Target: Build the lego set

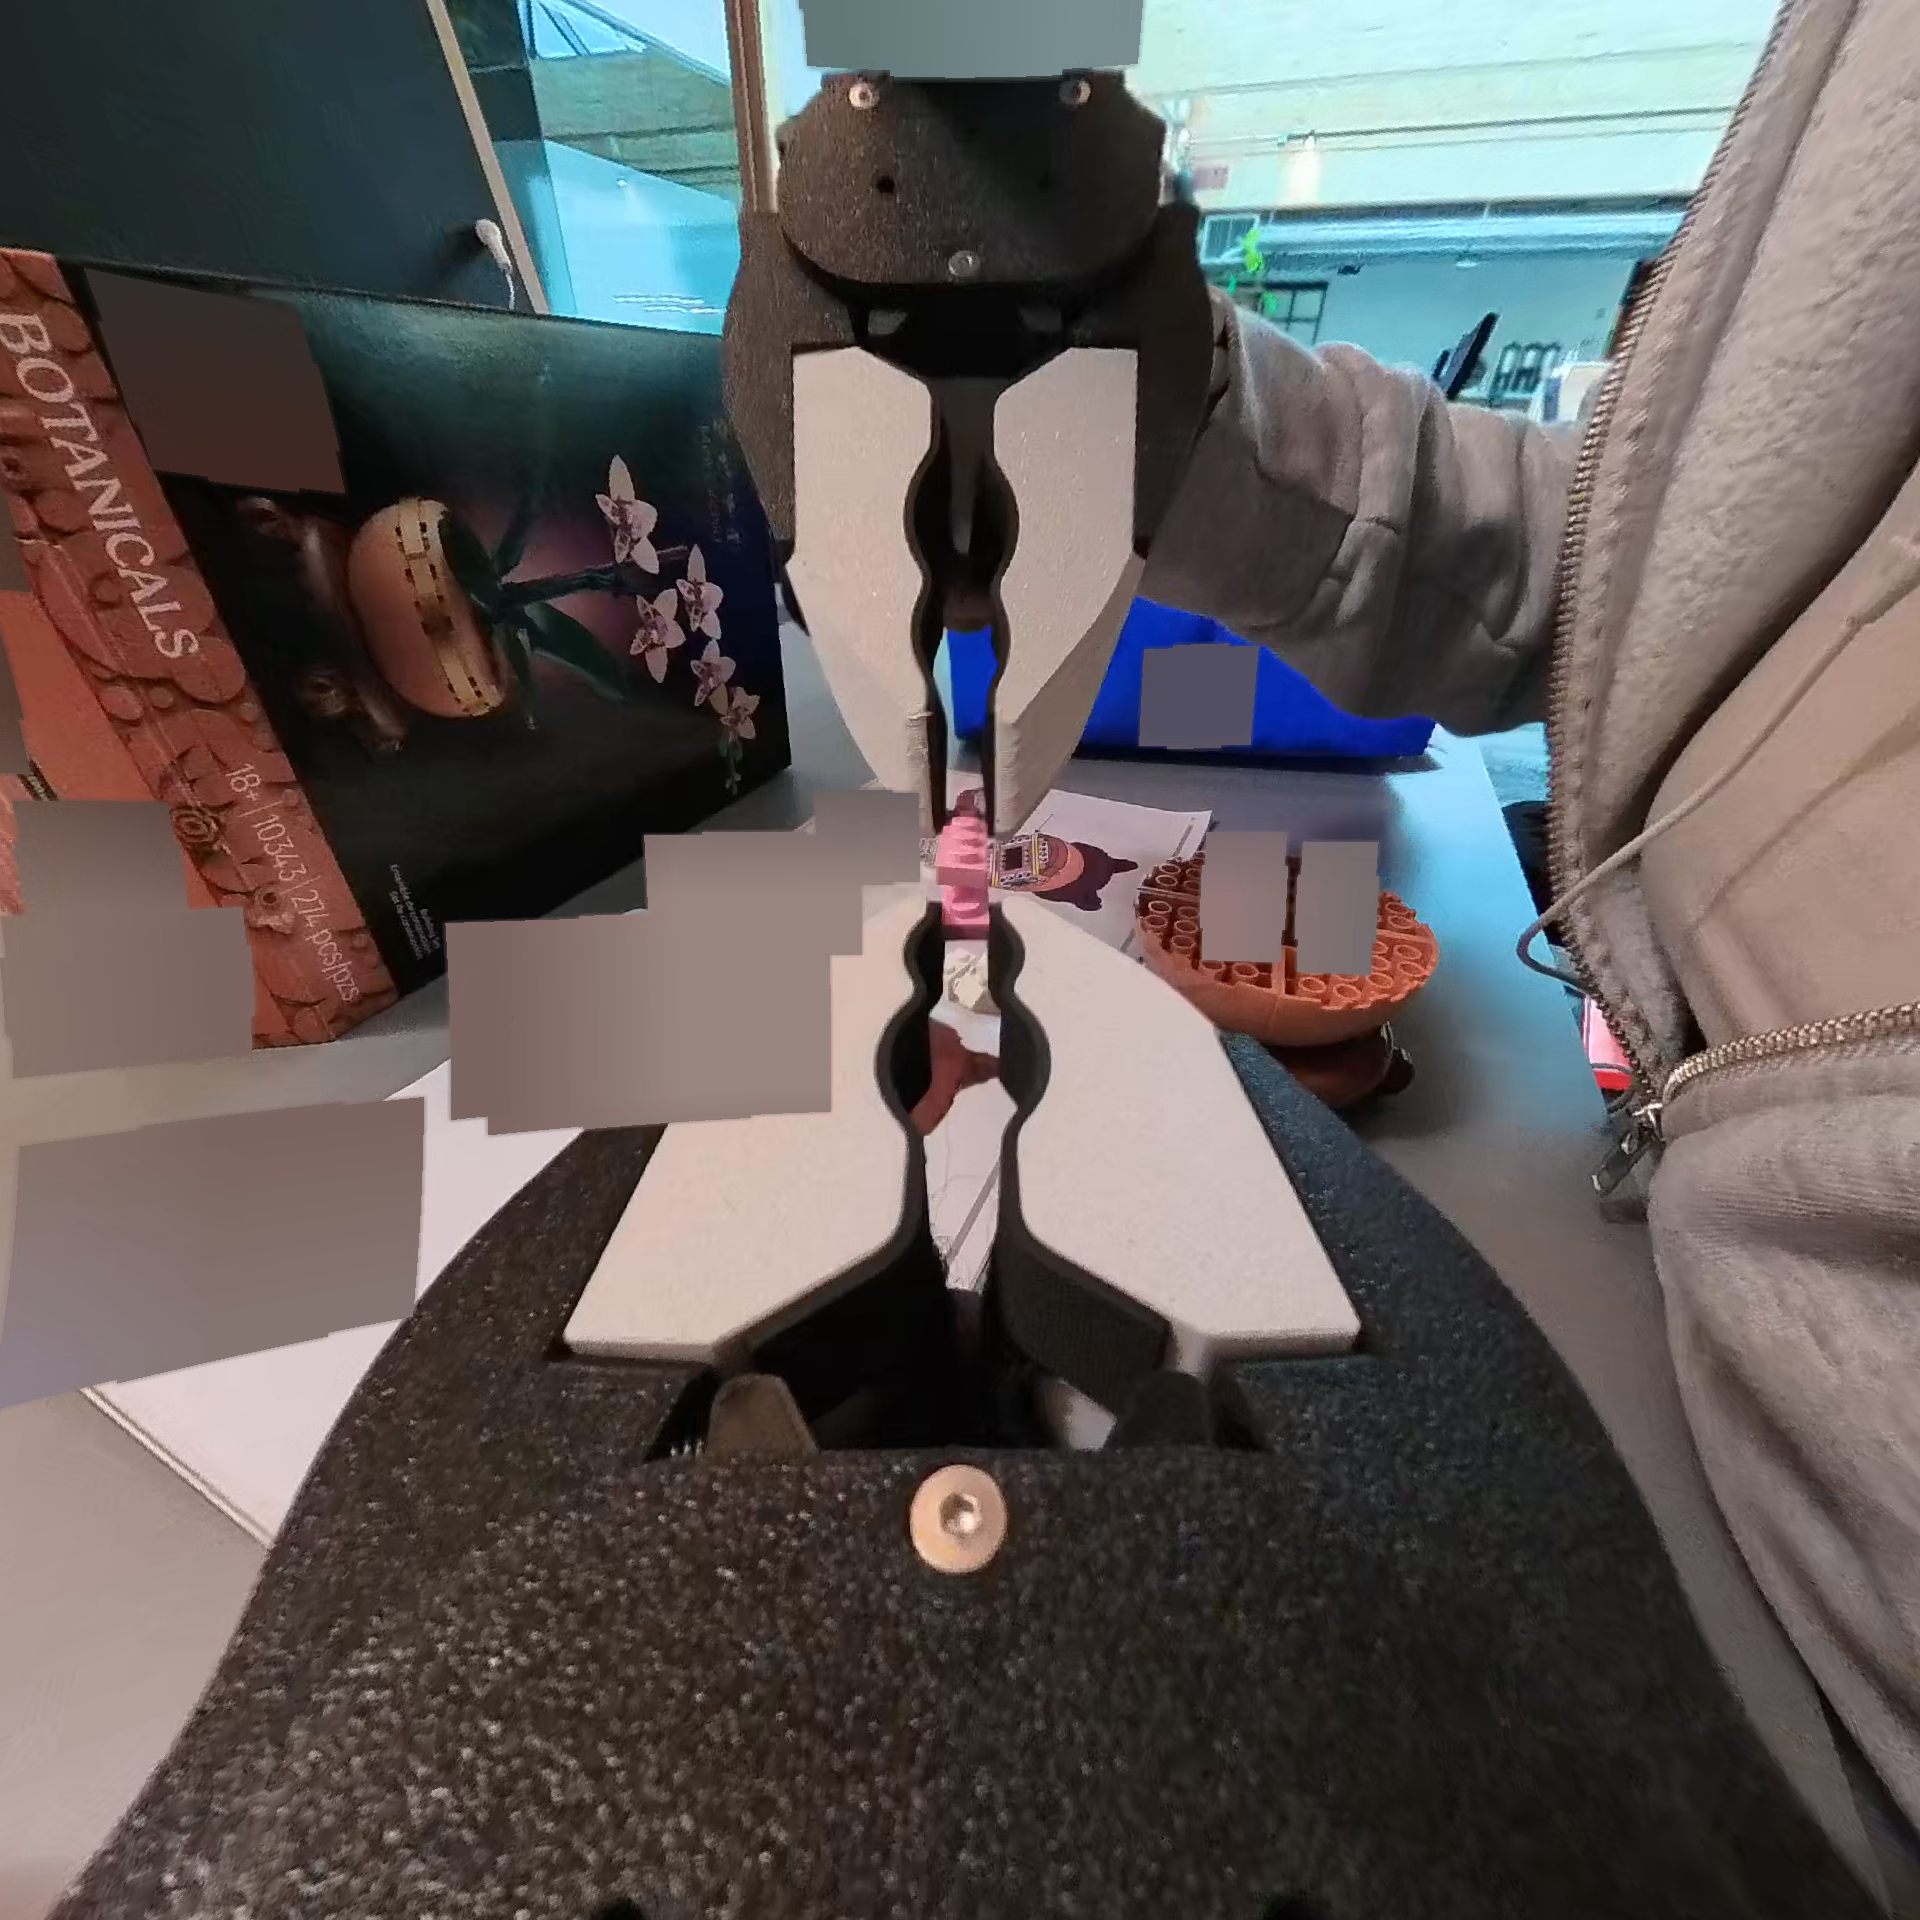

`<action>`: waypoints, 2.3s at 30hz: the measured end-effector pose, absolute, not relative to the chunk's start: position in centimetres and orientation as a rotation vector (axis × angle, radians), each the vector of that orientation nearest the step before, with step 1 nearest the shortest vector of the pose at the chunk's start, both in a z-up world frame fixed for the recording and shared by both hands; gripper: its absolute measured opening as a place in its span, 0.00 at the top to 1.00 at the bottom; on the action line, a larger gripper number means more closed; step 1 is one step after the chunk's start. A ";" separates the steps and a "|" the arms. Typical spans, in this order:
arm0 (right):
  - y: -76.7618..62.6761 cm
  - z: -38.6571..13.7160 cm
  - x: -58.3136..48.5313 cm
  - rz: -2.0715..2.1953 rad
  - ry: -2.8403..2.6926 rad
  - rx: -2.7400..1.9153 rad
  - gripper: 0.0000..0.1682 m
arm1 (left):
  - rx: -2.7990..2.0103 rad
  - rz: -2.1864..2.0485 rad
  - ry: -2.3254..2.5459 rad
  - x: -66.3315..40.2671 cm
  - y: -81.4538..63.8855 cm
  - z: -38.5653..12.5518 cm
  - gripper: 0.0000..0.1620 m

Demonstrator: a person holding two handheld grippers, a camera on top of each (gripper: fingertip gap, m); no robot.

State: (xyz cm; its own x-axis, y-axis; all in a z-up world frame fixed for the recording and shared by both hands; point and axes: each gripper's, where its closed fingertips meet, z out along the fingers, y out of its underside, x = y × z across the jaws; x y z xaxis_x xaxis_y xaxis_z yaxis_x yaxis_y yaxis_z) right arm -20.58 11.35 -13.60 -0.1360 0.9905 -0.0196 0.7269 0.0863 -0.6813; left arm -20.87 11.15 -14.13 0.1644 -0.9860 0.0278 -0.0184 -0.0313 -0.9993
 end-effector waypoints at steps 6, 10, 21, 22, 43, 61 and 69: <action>11.1 -13.7 -20.6 0.728 -1.974 -1.719 0.96 | -1.322 -1.092 1.093 -20.8 11.1 -14.2 0.96; 11.2 -13.7 -20.7 0.695 -2.000 -1.729 0.96 | -1.321 -1.093 1.094 -20.8 11.1 -14.2 0.96; 11.2 -13.6 -20.9 0.697 -2.004 -1.725 0.94 | -1.305 -1.111 1.080 -21.0 11.0 -13.9 0.96; 11.2 -13.6 -21.0 0.697 -2.002 -1.724 0.94 | -1.305 -1.111 1.080 -21.0 11.0 -13.9 0.96; 13.2 -10.5 -20.0 1.677 -0.776 -2.030 0.62 | -1.217 -1.076 1.015 -21.0 11.3 -11.8 0.96; 11.5 -11.3 -20.2 2.184 -0.268 -2.020 0.84 | -1.178 -1.052 1.056 -19.8 11.5 -11.5 0.96; 11.2 -11.3 -20.0 2.142 -0.331 -1.996 0.94 | -1.180 -1.018 1.096 -19.5 11.4 -11.8 0.96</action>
